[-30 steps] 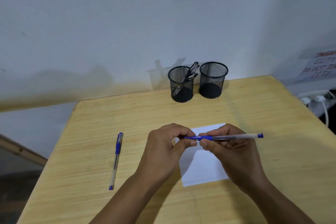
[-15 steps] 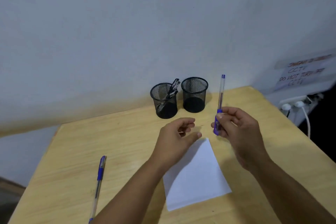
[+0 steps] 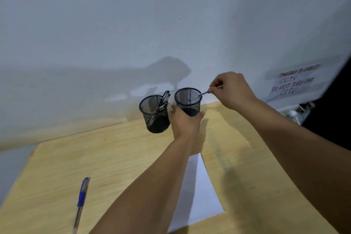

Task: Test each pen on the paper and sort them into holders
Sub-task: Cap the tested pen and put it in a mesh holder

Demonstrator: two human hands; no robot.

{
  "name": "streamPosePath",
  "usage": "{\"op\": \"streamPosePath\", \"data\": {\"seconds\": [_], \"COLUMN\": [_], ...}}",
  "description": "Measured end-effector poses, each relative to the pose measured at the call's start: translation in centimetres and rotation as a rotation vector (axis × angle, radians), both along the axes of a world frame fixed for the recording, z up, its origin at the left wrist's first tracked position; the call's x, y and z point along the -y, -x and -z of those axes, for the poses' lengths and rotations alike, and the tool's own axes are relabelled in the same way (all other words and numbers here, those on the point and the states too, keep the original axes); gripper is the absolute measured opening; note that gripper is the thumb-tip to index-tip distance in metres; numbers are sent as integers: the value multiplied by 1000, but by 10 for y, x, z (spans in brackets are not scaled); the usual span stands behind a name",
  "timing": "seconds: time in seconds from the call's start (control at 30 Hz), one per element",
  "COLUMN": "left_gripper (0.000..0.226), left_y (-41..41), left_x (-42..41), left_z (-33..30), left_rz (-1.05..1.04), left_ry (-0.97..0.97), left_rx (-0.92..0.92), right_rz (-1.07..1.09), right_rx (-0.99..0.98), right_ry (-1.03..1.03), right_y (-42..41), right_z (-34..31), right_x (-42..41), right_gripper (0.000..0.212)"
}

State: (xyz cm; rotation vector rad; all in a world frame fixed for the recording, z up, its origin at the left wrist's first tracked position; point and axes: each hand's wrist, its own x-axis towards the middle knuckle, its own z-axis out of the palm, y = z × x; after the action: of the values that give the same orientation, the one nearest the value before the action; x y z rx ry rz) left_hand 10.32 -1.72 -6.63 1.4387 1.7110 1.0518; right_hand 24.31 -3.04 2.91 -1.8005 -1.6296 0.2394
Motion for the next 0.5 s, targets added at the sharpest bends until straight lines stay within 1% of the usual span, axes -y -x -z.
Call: {"op": "streamPosePath", "data": {"seconds": [0.03, 0.13, 0.17, 0.27, 0.4, 0.5], "left_gripper": [89, 70, 67, 68, 62, 61], "left_y": [-2, -3, -3, -2, 4, 14], "left_x": [-3, -10, -11, -11, -8, 4], "left_z": [0, -1, 0, 2, 0, -1], "left_rz": [-22, -60, -60, -49, -13, 60], "left_ry": [4, -25, -30, -29, -35, -51], "left_rx": [12, 73, 82, 72, 45, -25], "right_rz": [-13, -44, -52, -59, -55, 0], "right_rx": [33, 77, 82, 69, 4, -39], "right_ry": [11, 57, 66, 76, 69, 5], "right_y": [2, 7, 9, 13, 15, 16], "right_z": [0, 1, 3, 7, 17, 25], "right_x": [-4, -12, -15, -20, -18, -8], "right_gripper": [7, 6, 5, 3, 38, 51]}}
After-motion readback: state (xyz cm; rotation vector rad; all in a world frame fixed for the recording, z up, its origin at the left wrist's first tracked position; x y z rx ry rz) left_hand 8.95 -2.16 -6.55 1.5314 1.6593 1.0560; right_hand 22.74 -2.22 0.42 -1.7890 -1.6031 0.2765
